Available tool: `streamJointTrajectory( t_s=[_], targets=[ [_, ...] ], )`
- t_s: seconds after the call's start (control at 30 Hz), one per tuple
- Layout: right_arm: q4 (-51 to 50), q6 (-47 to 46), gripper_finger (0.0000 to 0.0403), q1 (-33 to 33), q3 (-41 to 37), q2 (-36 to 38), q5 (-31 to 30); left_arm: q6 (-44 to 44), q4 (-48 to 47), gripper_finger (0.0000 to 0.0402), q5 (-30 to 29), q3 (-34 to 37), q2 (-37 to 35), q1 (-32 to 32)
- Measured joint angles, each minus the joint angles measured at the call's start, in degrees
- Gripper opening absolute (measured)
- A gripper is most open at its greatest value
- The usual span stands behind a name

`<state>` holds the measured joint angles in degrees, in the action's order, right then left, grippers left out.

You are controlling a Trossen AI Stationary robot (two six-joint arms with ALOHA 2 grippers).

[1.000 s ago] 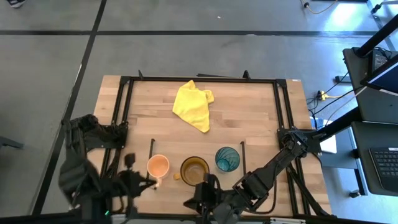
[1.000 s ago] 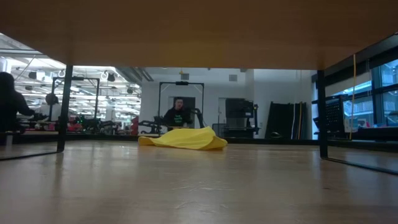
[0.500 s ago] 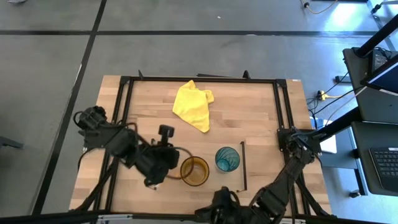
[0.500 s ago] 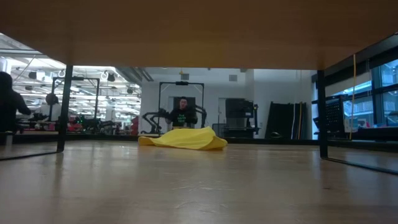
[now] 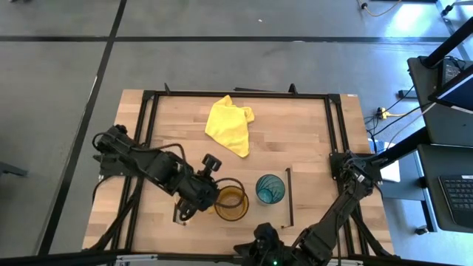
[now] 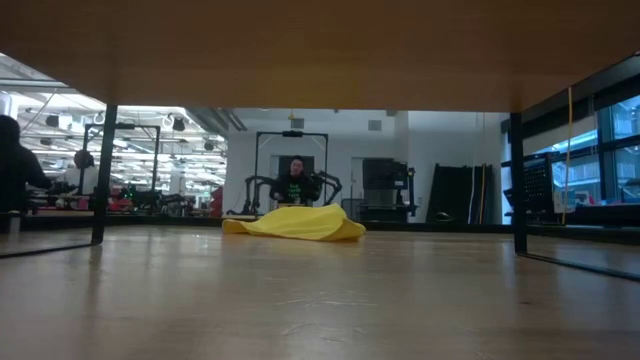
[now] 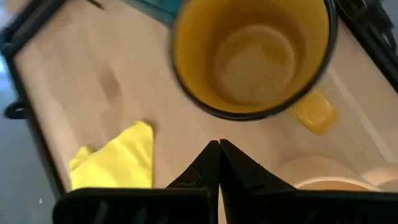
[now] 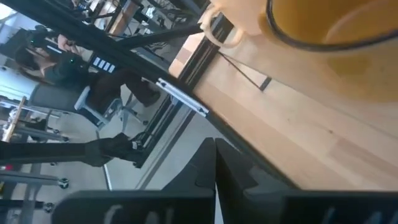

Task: Stack small to large cups/mugs on shelf
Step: Adjust the brown mug on the shelf

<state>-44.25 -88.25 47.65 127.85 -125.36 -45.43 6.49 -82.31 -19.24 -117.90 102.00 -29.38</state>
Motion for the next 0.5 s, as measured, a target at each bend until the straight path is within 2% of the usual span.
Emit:
streamJointTrajectory(
  t_s=[0.2,0.37,0.5],
  targets=[
    [-3.8,-6.3,0.0002,0.1,0.0,0.0,0.2,3.1,3.8,0.0000,1.0,6.5,0.0,0.3],
    [-12.7,-15.5,0.0002,0.1,0.0,0.0,1.7,3.7,5.5,0.0000,2.5,7.8,0.0,0.6],
    [-16.6,-19.2,0.0002,-0.2,0.0,0.0,1.6,4.2,6.1,0.0000,3.0,7.8,0.0,0.7]
  ],
)
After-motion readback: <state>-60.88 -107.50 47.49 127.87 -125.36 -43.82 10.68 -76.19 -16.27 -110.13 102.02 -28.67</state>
